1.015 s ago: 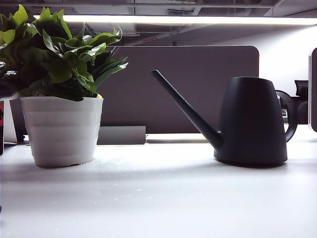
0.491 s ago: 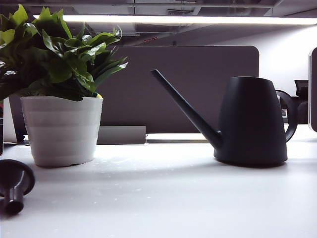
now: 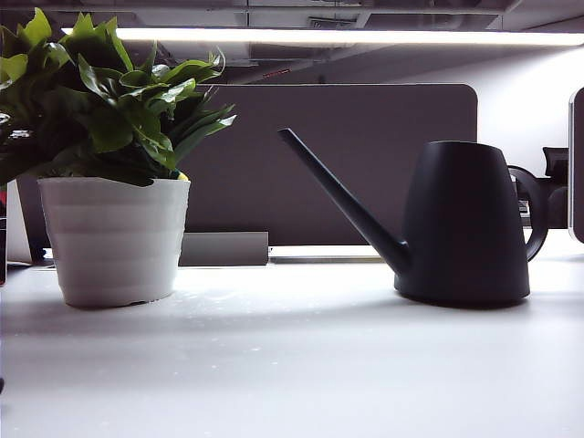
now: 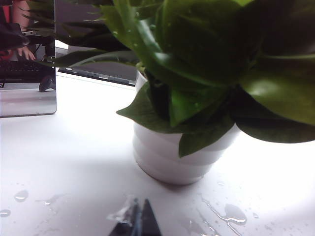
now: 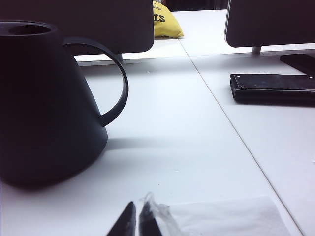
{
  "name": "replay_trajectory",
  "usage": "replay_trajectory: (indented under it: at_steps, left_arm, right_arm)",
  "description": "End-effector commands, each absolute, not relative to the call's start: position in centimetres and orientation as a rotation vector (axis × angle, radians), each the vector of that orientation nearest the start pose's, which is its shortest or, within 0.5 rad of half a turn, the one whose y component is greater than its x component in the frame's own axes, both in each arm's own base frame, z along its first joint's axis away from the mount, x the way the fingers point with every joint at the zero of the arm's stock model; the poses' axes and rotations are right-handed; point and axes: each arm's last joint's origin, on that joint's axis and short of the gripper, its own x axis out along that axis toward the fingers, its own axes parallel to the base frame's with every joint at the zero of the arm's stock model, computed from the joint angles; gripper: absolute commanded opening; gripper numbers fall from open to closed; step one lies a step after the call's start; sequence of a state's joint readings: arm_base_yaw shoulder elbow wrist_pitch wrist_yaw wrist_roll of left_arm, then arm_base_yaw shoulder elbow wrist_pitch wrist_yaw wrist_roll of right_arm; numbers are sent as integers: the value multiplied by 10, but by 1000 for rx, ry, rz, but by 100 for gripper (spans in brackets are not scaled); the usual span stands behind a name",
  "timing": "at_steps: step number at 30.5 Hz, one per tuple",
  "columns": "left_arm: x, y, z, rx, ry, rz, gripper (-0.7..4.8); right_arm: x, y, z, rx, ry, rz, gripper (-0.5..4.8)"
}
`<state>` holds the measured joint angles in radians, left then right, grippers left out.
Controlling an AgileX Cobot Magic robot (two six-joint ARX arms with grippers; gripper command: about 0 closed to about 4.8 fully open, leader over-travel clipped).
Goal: Pick up the watering can from the table, water the potted plant, and put the can back.
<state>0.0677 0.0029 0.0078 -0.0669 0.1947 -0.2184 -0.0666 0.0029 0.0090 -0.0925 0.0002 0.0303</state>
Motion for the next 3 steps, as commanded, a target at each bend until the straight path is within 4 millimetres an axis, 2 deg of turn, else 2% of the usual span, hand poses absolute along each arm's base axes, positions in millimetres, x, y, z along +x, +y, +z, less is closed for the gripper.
replay_trajectory:
  at_steps: [1,3]
  left_arm:
    - [97,1,161,-224,67,-123,-5]
    - [97,1,161,-224,67,-123,-5]
  right_arm:
    - [97,-6,158,35,69,-67,22]
    - [97,-6,158,35,69,-67,22]
